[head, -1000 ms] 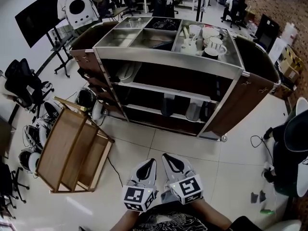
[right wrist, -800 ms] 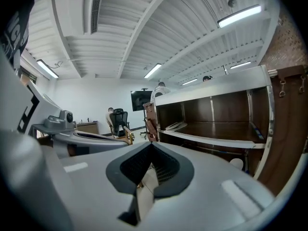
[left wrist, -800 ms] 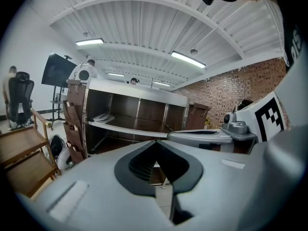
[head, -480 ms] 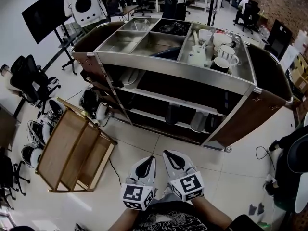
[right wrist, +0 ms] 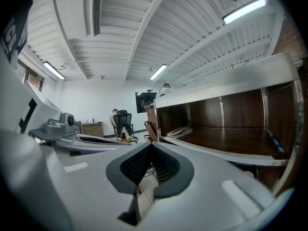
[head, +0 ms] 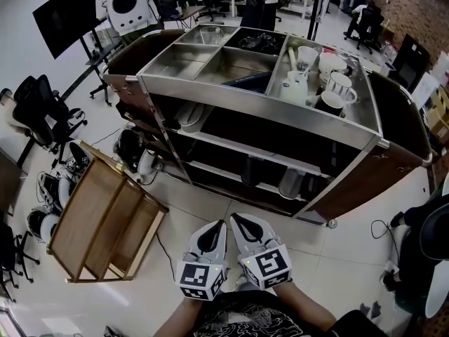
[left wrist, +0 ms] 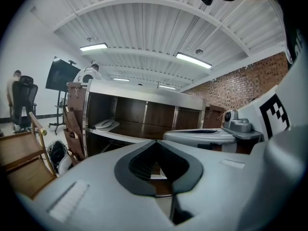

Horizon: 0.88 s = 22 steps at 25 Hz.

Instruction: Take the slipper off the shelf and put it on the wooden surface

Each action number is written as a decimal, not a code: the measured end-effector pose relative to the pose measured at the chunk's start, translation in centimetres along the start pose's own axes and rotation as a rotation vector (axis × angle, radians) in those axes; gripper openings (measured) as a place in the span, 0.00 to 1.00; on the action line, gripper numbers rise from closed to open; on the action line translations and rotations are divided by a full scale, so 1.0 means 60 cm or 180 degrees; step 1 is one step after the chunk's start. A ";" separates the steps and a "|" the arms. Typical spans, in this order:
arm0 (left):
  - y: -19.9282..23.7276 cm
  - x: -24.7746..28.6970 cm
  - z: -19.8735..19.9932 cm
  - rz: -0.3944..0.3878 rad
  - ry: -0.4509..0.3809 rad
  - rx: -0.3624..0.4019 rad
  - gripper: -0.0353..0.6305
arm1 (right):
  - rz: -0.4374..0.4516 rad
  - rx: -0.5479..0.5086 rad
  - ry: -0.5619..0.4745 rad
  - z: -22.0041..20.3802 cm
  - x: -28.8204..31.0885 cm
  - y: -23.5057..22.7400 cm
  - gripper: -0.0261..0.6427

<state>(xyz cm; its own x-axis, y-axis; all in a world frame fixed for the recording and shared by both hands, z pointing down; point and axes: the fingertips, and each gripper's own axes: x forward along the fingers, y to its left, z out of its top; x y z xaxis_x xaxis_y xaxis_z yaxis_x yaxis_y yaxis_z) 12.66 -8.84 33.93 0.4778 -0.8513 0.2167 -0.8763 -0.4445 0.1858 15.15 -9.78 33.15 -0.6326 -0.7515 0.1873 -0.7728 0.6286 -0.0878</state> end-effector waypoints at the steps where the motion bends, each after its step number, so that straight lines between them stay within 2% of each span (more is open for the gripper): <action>1: 0.007 0.006 0.002 -0.0002 -0.0012 0.0005 0.06 | -0.0006 -0.0006 -0.0003 0.000 0.008 -0.003 0.04; 11: 0.093 0.083 0.008 -0.0156 -0.0078 0.0033 0.06 | -0.0292 -0.0032 0.0012 -0.018 0.117 -0.053 0.04; 22: 0.152 0.214 -0.024 -0.0377 0.0001 -0.0011 0.06 | -0.0910 0.0232 0.0145 -0.114 0.227 -0.198 0.04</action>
<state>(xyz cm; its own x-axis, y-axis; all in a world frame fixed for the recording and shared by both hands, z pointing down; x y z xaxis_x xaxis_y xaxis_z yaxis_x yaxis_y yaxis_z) 10.91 -23.42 39.79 0.5782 -0.7927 0.1934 -0.8134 -0.5411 0.2136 16.08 -26.14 43.48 -0.3871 -0.8852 0.2580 -0.9220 0.3755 -0.0949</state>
